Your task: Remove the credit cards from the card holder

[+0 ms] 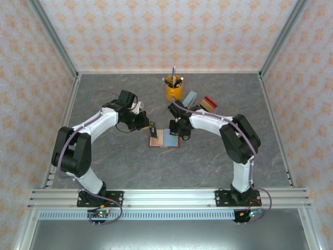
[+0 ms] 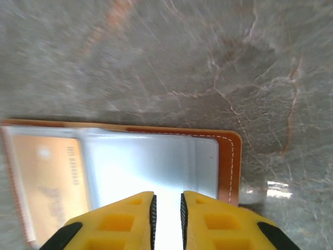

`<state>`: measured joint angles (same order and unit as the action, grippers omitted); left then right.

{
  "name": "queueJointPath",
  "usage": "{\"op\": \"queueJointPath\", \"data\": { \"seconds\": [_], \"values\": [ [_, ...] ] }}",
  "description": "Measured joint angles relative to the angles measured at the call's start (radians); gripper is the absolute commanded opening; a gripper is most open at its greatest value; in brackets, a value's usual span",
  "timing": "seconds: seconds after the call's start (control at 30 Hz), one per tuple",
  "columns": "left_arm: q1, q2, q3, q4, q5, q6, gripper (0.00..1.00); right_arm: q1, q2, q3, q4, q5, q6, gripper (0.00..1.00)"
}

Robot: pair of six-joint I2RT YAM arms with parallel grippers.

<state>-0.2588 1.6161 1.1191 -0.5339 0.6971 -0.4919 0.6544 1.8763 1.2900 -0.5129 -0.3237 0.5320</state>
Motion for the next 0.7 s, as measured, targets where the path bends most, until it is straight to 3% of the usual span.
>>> {"op": "queueJointPath", "data": {
  "seconds": [0.2,0.37,0.5,0.7],
  "values": [
    [0.012,-0.074,0.002,0.031,0.02,-0.054,0.0,-0.051,-0.203,-0.026,0.13,-0.098,0.0,0.62],
    [0.017,-0.097,0.008,0.124,0.081,-0.138,0.0,-0.132,-0.29,-0.103,0.309,-0.254,0.056,0.77],
    [0.017,-0.101,0.008,0.224,0.136,-0.225,0.0,-0.174,-0.284,-0.157,0.432,-0.373,0.131,0.81],
    [0.017,-0.12,0.008,0.348,0.197,-0.33,0.0,-0.173,-0.264,-0.159,0.562,-0.497,0.218,0.8]
  ]
}}
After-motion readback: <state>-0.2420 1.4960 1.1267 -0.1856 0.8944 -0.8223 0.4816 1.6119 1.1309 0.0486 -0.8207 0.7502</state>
